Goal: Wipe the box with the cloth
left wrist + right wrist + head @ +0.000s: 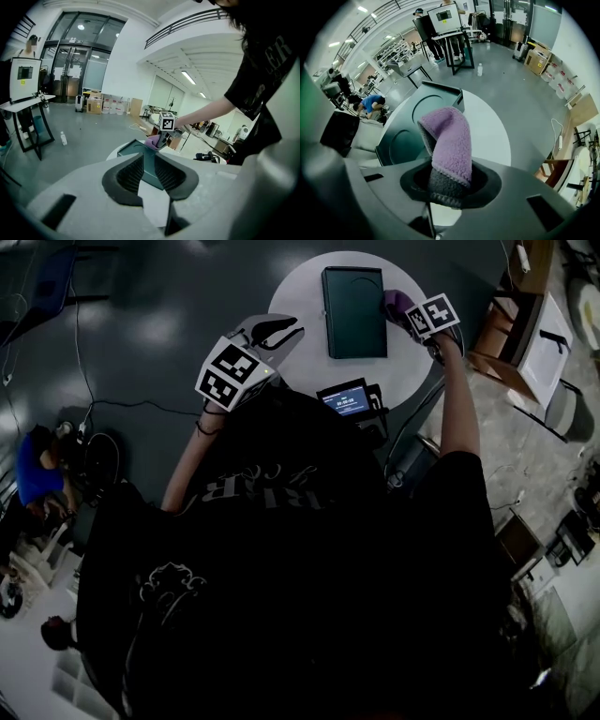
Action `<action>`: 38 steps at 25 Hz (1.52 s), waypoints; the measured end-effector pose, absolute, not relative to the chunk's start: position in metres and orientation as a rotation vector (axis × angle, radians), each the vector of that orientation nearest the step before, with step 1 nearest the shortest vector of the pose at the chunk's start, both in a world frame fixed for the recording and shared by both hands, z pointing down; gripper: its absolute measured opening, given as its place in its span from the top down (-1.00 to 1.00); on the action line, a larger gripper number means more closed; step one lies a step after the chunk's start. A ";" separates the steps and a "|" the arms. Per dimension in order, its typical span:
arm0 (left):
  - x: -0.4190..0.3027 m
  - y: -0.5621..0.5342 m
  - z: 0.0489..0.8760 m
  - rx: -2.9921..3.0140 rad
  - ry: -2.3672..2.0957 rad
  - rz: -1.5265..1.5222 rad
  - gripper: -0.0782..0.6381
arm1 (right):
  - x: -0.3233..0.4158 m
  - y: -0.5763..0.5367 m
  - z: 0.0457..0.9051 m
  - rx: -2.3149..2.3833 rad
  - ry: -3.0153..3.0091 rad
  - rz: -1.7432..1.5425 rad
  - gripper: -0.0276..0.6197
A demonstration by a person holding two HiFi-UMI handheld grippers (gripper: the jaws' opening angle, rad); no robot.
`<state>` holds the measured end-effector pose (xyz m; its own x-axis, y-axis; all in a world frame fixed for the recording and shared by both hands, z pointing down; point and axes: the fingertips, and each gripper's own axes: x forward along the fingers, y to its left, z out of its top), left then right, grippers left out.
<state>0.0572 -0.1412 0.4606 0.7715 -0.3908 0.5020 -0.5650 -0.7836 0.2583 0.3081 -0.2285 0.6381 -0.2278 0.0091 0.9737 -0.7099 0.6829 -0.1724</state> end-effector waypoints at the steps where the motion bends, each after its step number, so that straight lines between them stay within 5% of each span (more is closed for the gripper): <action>1: 0.054 -0.147 0.462 2.564 -0.725 0.603 0.60 | 0.308 -0.237 0.637 0.574 -1.678 0.738 0.59; 15: 0.000 -0.202 0.488 2.540 -0.695 0.551 0.60 | 0.254 -0.347 0.638 0.552 -1.635 0.675 0.59; 38: -0.048 -0.205 0.493 2.449 -0.889 0.429 0.60 | 0.102 -0.341 0.641 0.137 -1.623 0.486 0.59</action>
<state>-0.0479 -0.2047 0.4928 0.7380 -0.5079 0.4443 -0.6639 -0.6646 0.3429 0.1016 -0.3408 0.6410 -0.1211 0.1966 0.9730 -0.3702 0.9005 -0.2280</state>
